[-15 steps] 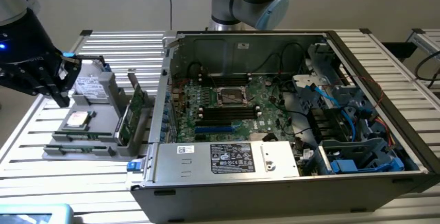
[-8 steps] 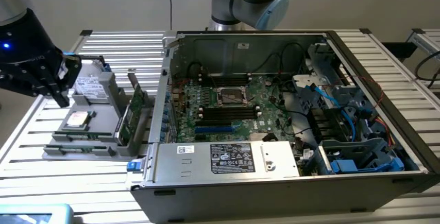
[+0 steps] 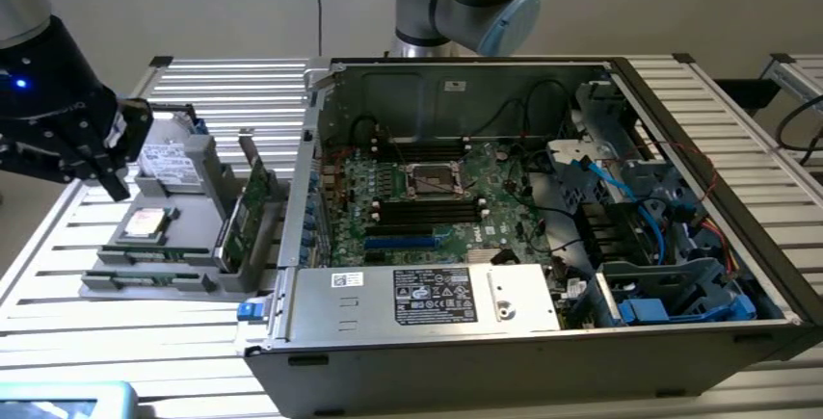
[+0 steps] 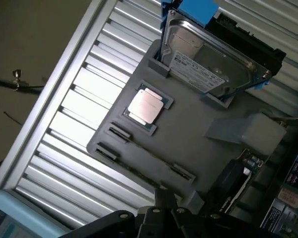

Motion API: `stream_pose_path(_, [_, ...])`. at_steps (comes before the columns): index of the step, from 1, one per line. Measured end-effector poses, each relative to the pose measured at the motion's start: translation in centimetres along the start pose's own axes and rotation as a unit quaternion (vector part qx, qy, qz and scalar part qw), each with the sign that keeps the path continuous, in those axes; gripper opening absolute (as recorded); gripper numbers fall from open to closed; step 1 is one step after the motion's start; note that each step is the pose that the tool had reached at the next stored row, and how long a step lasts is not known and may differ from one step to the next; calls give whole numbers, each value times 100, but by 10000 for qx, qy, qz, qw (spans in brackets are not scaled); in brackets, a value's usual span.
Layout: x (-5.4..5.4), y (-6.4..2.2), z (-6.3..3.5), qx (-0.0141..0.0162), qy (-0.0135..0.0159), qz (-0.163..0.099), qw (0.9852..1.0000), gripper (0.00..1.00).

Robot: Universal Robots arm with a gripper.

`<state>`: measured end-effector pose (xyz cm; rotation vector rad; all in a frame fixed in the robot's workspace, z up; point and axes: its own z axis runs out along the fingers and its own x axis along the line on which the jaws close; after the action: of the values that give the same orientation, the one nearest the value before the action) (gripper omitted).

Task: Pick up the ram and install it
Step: 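Pick up the ram and move it above insertion slot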

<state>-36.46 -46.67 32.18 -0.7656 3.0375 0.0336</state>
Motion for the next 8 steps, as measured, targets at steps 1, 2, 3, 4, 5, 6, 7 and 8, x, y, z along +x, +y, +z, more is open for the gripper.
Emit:
stream_pose_path(1, [0,0,0,-1,2,-87,10000,11])
stream_pose_path(2, [0,0,0,-2,3,-177,9998,11])
stream_pose_path(3, [0,0,0,-4,5,-270,9996,11])
stream_pose_path(4, [0,0,0,-5,7,-362,9993,11])
stream_pose_path(5, [0,0,1,-6,8,-452,9990,11])
stream_pose_path(6, [0,0,1,-7,10,-541,9985,11])
stream_pose_path(7, [0,0,1,-9,12,-634,9980,11])
stream_pose_path(8, [0,0,1,-10,13,-721,9974,11])
